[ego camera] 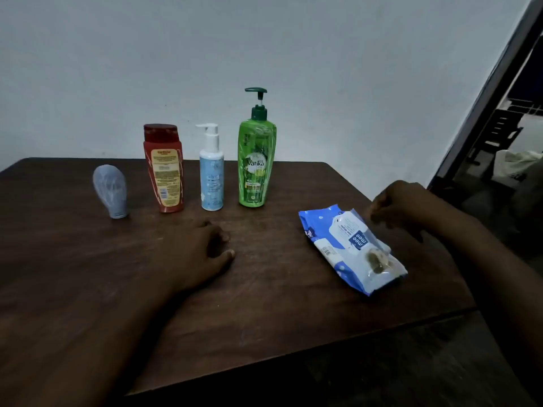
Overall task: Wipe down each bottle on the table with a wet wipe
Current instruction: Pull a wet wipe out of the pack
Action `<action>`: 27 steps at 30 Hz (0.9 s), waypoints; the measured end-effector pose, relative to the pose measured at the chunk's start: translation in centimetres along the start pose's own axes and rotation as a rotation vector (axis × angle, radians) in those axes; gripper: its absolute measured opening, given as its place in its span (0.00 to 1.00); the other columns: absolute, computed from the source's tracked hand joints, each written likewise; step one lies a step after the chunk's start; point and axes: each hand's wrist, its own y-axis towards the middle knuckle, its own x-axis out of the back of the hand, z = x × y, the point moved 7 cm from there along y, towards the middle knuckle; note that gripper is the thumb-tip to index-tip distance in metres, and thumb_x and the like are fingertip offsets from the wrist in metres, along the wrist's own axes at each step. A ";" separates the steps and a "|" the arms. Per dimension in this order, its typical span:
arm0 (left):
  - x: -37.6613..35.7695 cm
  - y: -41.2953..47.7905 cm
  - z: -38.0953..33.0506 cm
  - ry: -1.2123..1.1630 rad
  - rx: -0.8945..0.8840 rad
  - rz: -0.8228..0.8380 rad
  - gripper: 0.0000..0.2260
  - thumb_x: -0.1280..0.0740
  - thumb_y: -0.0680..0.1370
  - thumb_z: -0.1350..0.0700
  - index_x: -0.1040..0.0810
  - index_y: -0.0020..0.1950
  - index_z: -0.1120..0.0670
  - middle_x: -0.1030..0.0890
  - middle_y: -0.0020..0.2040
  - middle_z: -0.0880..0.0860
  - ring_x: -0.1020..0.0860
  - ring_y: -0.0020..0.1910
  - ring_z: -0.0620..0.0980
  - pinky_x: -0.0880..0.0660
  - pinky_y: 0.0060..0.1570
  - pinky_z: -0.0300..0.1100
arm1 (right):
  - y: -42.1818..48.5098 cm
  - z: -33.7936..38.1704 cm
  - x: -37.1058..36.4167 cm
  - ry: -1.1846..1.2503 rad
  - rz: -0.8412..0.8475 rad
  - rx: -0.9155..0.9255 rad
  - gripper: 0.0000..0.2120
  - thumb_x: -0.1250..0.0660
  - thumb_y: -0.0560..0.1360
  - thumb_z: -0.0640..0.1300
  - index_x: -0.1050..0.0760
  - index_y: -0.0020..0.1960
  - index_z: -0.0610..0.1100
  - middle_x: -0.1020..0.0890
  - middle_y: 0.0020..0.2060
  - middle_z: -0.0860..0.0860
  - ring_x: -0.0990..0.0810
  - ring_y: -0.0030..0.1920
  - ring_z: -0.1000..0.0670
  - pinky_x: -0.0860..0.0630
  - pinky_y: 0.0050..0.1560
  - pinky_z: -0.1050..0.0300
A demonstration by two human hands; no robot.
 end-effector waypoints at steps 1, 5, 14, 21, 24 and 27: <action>0.0 0.0 0.1 0.001 -0.008 -0.002 0.16 0.32 0.74 0.36 0.21 0.57 0.42 0.23 0.55 0.43 0.24 0.50 0.43 0.23 0.52 0.46 | 0.1 -0.3 -0.5 -0.022 0.057 -0.035 0.03 0.28 0.73 0.40 0.15 0.45 0.44 0.19 0.31 0.52 0.22 0.34 0.54 0.28 0.34 0.63; 0.0 -0.2 -0.1 0.032 -0.004 0.014 0.22 0.40 0.71 0.30 0.21 0.56 0.41 0.23 0.53 0.42 0.24 0.52 0.44 0.23 0.51 0.46 | 0.7 -0.2 -2.5 -0.085 0.171 -0.071 0.11 0.24 0.71 0.47 0.15 0.50 0.42 0.15 0.44 0.46 0.21 0.43 0.48 0.30 0.37 0.60; -0.7 0.2 -4.1 0.001 -0.087 0.106 0.19 0.34 0.77 0.38 0.24 0.63 0.46 0.25 0.59 0.43 0.25 0.52 0.43 0.24 0.51 0.43 | 1.2 0.0 -5.4 -0.141 0.284 0.004 0.14 0.31 0.77 0.48 0.17 0.54 0.37 0.17 0.51 0.42 0.26 0.46 0.50 0.31 0.46 0.58; -2.8 3.0 -14.1 -0.257 -0.229 0.173 0.15 0.29 0.77 0.45 0.21 0.62 0.46 0.22 0.56 0.42 0.26 0.53 0.41 0.32 0.49 0.33 | 1.5 -0.8 -5.4 -0.091 0.260 0.036 0.12 0.31 0.77 0.48 0.16 0.51 0.40 0.16 0.52 0.42 0.23 0.45 0.50 0.27 0.49 0.55; -4.6 4.2 -16.0 -0.298 -0.276 0.200 0.19 0.27 0.75 0.43 0.21 0.64 0.45 0.22 0.61 0.45 0.25 0.58 0.44 0.31 0.53 0.37 | 1.8 -1.5 -6.0 -0.042 0.300 0.049 0.09 0.32 0.77 0.46 0.15 0.50 0.43 0.16 0.52 0.43 0.20 0.49 0.49 0.25 0.55 0.52; -6.0 4.8 -16.4 -0.298 -0.249 0.244 0.21 0.27 0.75 0.42 0.22 0.65 0.46 0.23 0.61 0.46 0.27 0.54 0.43 0.32 0.51 0.39 | 2.0 -2.0 -6.8 0.033 0.308 0.031 0.10 0.33 0.78 0.43 0.16 0.52 0.40 0.16 0.53 0.41 0.22 0.46 0.51 0.25 0.50 0.53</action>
